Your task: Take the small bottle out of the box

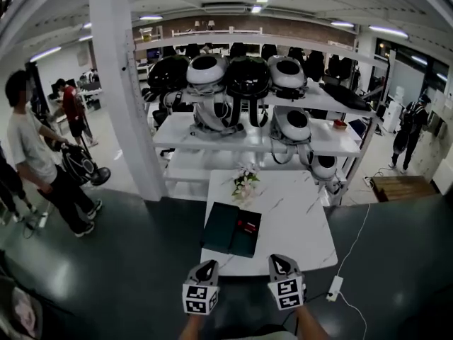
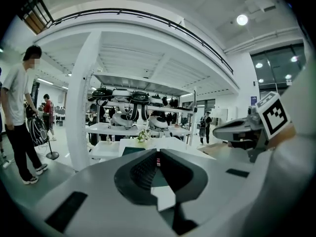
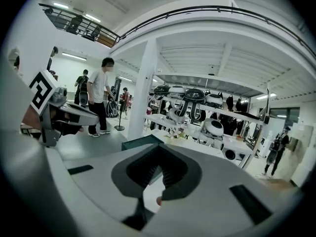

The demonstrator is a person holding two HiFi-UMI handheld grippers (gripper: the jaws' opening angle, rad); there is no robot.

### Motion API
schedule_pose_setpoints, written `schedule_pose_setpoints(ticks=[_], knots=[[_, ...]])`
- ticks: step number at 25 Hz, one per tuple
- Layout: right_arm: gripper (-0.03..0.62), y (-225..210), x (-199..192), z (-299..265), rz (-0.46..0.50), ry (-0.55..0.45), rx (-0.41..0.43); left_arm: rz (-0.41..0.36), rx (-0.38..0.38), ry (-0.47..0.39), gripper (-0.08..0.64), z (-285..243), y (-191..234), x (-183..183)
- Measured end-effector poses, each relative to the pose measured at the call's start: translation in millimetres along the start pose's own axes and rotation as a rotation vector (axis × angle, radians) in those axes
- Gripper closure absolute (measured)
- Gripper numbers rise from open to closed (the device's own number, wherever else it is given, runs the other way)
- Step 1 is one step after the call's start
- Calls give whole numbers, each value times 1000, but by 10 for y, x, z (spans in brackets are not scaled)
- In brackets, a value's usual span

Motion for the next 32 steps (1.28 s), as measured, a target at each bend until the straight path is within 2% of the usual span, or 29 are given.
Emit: schedule_pose_setpoints(ticks=[10, 15, 20, 32], knots=[[572, -259, -64, -276, -18, 21, -36, -20, -23, 12, 525, -394, 143, 42], [572, -403, -128, -527, -26, 29, -22, -28, -17, 25, 525, -639, 185, 38], [572, -616, -129, -890, -34, 32, 2, -34, -4, 42, 525, -1030, 267, 49], [572, -1362, 138, -2000, -31, 40, 63, -19, 56, 69, 525, -2228, 579, 344]])
Point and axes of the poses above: the fingertips, and each gripper's own axes: z backward along the fingers, y to its left, x out of its top, the point moved 2 cm from there along z, backward along the fingers, and after that the axes turned 8 degrees about -z, right-handed, at the moved point
